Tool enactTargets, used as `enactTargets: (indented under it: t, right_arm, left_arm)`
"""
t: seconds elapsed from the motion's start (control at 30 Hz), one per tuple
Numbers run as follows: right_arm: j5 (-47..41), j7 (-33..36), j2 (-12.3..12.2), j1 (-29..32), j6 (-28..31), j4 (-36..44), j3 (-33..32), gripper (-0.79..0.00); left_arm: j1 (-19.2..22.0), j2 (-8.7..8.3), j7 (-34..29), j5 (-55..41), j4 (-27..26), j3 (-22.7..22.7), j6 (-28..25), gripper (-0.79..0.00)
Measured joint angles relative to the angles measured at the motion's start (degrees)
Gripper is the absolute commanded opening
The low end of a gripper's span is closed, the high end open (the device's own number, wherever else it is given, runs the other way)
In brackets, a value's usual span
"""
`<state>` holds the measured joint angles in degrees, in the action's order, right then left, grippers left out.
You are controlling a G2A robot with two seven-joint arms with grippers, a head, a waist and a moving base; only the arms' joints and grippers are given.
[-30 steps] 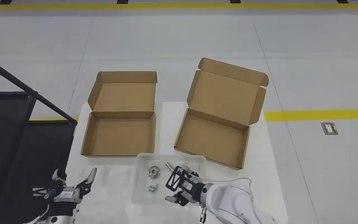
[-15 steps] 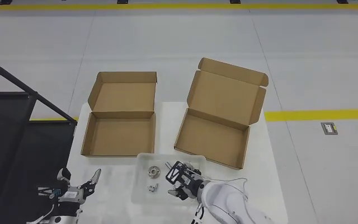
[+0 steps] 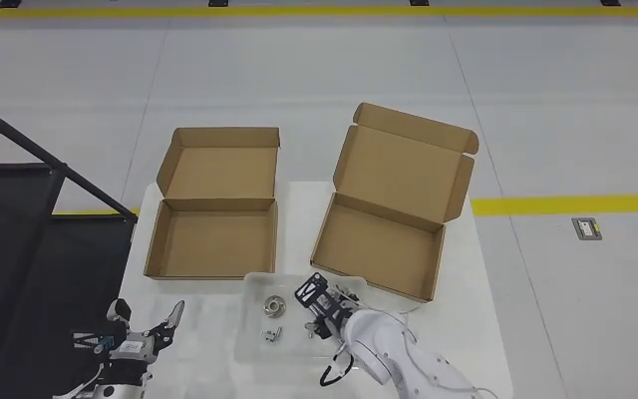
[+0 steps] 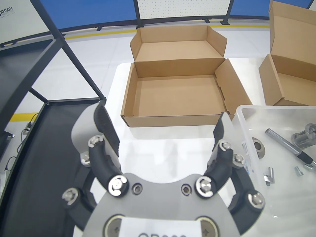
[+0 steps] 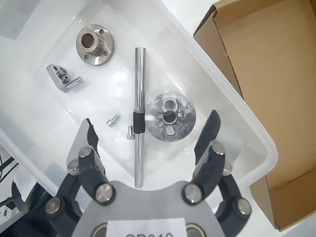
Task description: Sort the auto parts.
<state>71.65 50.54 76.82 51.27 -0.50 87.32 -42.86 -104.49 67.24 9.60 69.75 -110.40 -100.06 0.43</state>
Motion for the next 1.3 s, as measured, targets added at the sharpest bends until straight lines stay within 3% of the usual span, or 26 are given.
enactTargets:
  t: [0.07,0.13,0.17,0.23,0.37,0.4,0.57,0.67,0.87,1.0,1.17,1.3]
  right_arm:
    - [-0.7,-0.9,0.2,-0.3,-0.1,-1.2,-0.3,-0.006]
    - [-1.1,-2.3,0.4,-0.5,-0.1,-2.7,-0.8,-0.206]
    - [-1.1,-2.6,0.5,-0.6,-0.1,-3.2,-1.0,-0.394]
    - [-0.9,-2.7,0.6,-0.7,-0.2,-4.0,-1.2,-0.449]
    - [-0.6,-2.5,0.9,-0.7,-0.1,-4.7,-1.5,-0.742]
    - [-0.6,-2.6,1.0,-0.7,0.1,-4.8,-1.6,-0.785]
    - [0.3,-3.1,0.8,0.6,0.3,-2.5,-2.6,-0.785]
    - [-0.7,-4.6,0.1,2.8,3.7,2.7,-4.7,-0.785]
    - [-5.9,-5.1,-2.5,7.3,15.7,18.7,-15.7,-0.785]
    - [-4.7,-2.9,-3.2,6.1,15.6,24.4,-21.6,-0.785]
    - [-2.3,-3.6,-1.9,-2.7,9.7,14.5,-19.1,-0.785]
    - [-2.0,-5.8,0.6,-13.5,3.9,-2.3,-13.0,-0.785]
  left_arm:
    - [0.0,0.00,0.0,0.0,0.0,0.0,0.0,0.000]
    - [0.0,0.00,0.0,0.0,0.0,0.0,0.0,0.000]
    - [0.0,0.00,0.0,0.0,0.0,0.0,0.0,0.000]
    - [0.0,0.00,0.0,0.0,0.0,0.0,0.0,0.000]
    - [0.0,0.00,0.0,0.0,0.0,0.0,0.0,0.000]
    - [0.0,0.00,0.0,0.0,0.0,0.0,0.0,0.000]
    - [0.0,0.00,0.0,0.0,0.0,0.0,0.0,0.000]
    - [0.0,0.00,0.0,0.0,0.0,0.0,0.0,0.000]
    - [0.0,0.00,0.0,0.0,0.0,0.0,0.0,0.000]
    - [0.0,0.00,0.0,0.0,0.0,0.0,0.0,0.000]
    - [0.0,0.00,0.0,0.0,0.0,0.0,0.0,0.000]
    - [0.0,0.00,0.0,0.0,0.0,0.0,0.0,0.000]
